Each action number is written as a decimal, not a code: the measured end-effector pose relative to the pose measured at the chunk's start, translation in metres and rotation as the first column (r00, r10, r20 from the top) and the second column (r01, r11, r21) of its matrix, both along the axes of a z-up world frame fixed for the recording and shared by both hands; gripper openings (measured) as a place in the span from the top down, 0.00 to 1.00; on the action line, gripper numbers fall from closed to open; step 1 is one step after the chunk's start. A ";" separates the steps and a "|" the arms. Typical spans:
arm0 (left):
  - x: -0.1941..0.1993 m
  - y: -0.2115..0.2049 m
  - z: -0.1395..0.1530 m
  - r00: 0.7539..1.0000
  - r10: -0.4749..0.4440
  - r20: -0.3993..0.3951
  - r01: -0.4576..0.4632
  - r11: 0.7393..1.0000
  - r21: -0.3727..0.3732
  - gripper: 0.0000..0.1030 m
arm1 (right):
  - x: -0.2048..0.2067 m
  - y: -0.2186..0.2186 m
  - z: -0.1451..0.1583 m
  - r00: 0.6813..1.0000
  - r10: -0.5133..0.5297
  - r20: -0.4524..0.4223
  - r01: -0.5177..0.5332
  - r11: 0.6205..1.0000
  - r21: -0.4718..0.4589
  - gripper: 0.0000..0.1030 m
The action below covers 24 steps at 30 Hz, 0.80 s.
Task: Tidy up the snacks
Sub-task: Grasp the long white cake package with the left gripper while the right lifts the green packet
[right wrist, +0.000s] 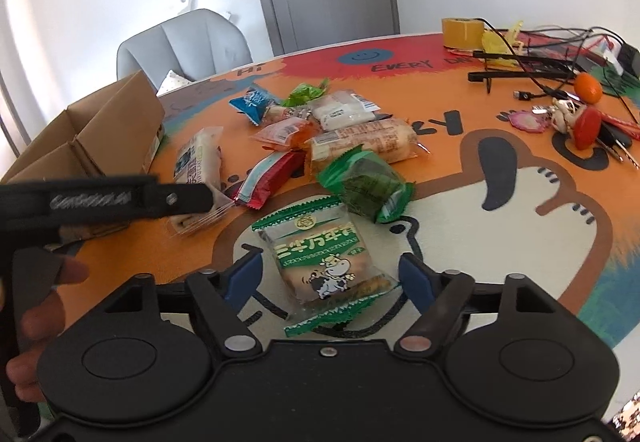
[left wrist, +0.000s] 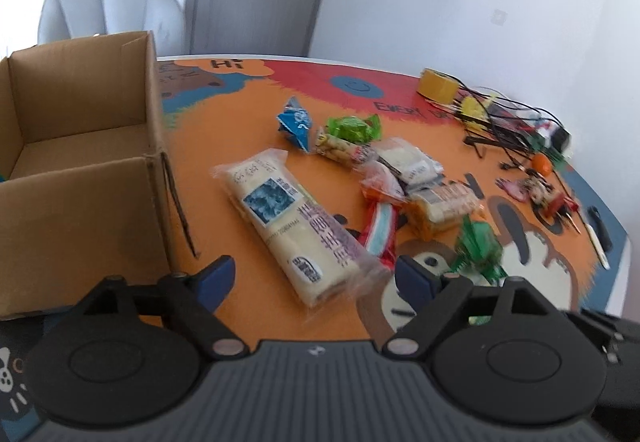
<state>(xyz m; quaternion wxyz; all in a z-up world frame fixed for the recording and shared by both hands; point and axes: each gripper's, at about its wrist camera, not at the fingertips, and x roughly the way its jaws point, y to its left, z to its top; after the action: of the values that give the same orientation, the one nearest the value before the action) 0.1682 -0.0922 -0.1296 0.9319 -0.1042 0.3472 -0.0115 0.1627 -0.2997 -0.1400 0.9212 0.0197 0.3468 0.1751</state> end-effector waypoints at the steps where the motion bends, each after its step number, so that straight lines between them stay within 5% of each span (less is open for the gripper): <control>1: 0.002 -0.001 -0.001 1.000 0.014 -0.001 -0.014 1.000 0.005 0.16 | 0.001 0.002 0.000 1.000 0.003 0.005 -0.003 1.000 -0.008 0.25; 6: 0.011 -0.005 -0.009 0.999 0.053 -0.002 -0.053 0.998 0.039 0.17 | 0.005 0.007 -0.001 1.000 0.003 0.025 -0.002 0.999 -0.050 0.27; 12: 0.013 -0.011 -0.014 0.998 0.062 0.006 -0.063 0.996 0.069 0.19 | 0.008 0.006 -0.002 0.997 -0.058 0.047 0.061 0.996 -0.068 0.41; 24: 0.024 -0.015 -0.012 0.982 0.187 -0.016 -0.186 0.982 0.017 0.15 | 0.003 0.004 -0.002 0.992 -0.110 0.060 0.115 0.990 -0.076 0.51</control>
<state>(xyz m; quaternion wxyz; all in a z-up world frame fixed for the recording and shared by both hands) 0.1923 -0.1067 -0.1412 0.9266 -0.1292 0.3442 0.0794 0.1653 -0.2961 -0.1422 0.9390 -0.0021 0.3261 0.1094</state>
